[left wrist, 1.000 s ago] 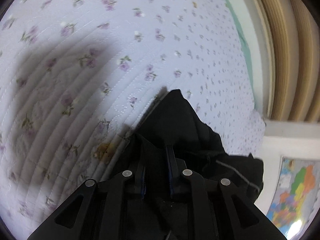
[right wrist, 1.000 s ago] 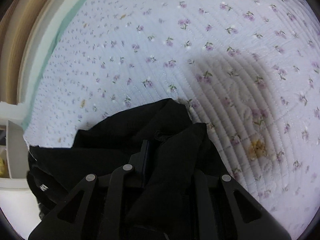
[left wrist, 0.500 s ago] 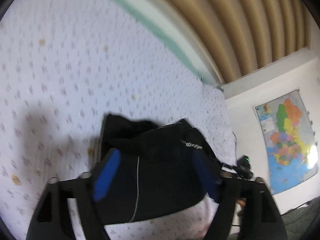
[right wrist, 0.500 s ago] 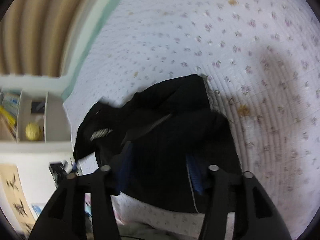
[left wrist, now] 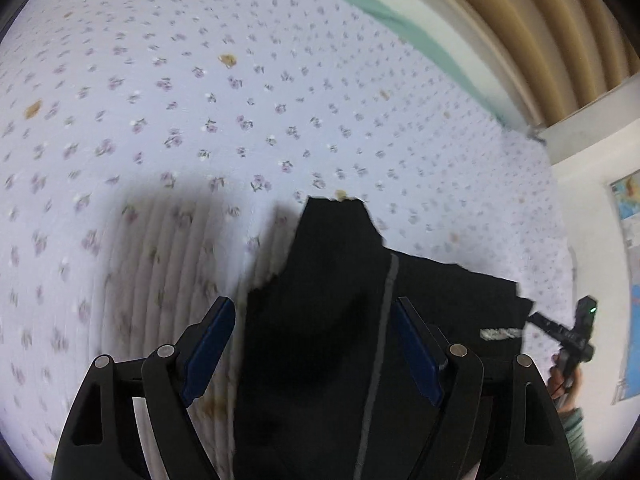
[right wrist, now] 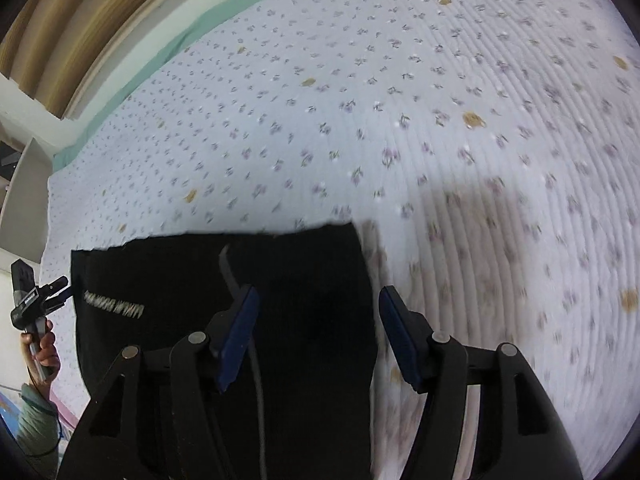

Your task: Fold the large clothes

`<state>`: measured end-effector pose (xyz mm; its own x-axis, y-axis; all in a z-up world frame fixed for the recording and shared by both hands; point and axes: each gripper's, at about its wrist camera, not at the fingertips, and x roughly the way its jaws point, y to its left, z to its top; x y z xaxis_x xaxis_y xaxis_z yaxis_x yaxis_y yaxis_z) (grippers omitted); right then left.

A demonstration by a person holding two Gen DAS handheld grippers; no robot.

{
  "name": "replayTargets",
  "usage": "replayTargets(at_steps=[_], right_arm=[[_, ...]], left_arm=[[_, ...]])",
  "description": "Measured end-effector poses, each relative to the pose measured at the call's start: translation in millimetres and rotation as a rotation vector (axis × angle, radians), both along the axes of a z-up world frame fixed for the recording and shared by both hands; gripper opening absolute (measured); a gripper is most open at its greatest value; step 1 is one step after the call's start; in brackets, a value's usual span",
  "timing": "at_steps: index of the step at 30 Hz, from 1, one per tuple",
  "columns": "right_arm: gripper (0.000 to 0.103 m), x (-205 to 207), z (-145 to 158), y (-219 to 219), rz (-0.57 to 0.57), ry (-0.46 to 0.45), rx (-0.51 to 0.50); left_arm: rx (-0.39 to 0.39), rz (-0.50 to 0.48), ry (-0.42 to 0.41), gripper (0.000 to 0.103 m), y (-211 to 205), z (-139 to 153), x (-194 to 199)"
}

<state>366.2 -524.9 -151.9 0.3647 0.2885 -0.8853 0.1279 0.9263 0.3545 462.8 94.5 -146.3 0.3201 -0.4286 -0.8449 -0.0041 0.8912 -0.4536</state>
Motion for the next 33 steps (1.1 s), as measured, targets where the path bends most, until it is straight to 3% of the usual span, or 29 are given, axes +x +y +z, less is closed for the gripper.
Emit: replayTargets(at_steps=[3, 6, 7, 8, 9, 10, 12, 17, 20, 23, 27, 29, 33], right_arm=[[0.066, 12, -17, -2, 0.009, 0.024, 0.021], [0.066, 17, -38, 1, 0.029, 0.07, 0.091], [0.05, 15, -38, 7, 0.051, 0.054, 0.081], [0.036, 12, -35, 12, 0.061, 0.039, 0.044], [0.025, 7, -26, 17, 0.066, 0.008, -0.013], [0.022, 0, -14, 21, 0.06, -0.033, -0.062], [0.017, -11, 9, 25, 0.047, -0.092, -0.097], [0.013, -6, 71, 50, 0.084, -0.223, -0.247], [0.012, 16, 81, 59, 0.081, -0.249, -0.274], [0.012, 43, 56, 61, 0.058, -0.191, -0.289], [0.012, 62, -23, 62, 0.054, -0.008, -0.257], [0.014, 59, -43, 62, 0.049, 0.033, -0.235], [0.025, 51, -40, 55, 0.016, 0.034, -0.167]], left_arm=[[-0.006, -0.01, 0.032, 0.081, -1, -14, 15], [-0.101, -0.016, 0.086, 0.08, 2, -31, 23], [-0.123, -0.025, 0.094, 0.077, 0, -33, 21], [-0.115, -0.027, 0.078, 0.07, -2, -31, 19], [-0.065, -0.036, 0.034, 0.047, -3, -22, 12], [-0.04, -0.042, 0.022, 0.03, -4, -19, 10], [-0.033, -0.047, -0.02, 0.014, -1, -3, -3], [-0.02, -0.021, -0.159, 0.009, -1, 59, -15], [0.0, 0.011, -0.216, 0.009, 2, 82, 1], [0.051, 0.037, -0.16, 0.009, -1, 58, 22], [0.129, 0.049, 0.057, 0.01, -7, -24, 40], [0.133, 0.037, 0.136, 0.017, -12, -53, 40], [0.107, 0.064, 0.137, 0.031, -6, -52, 40]])
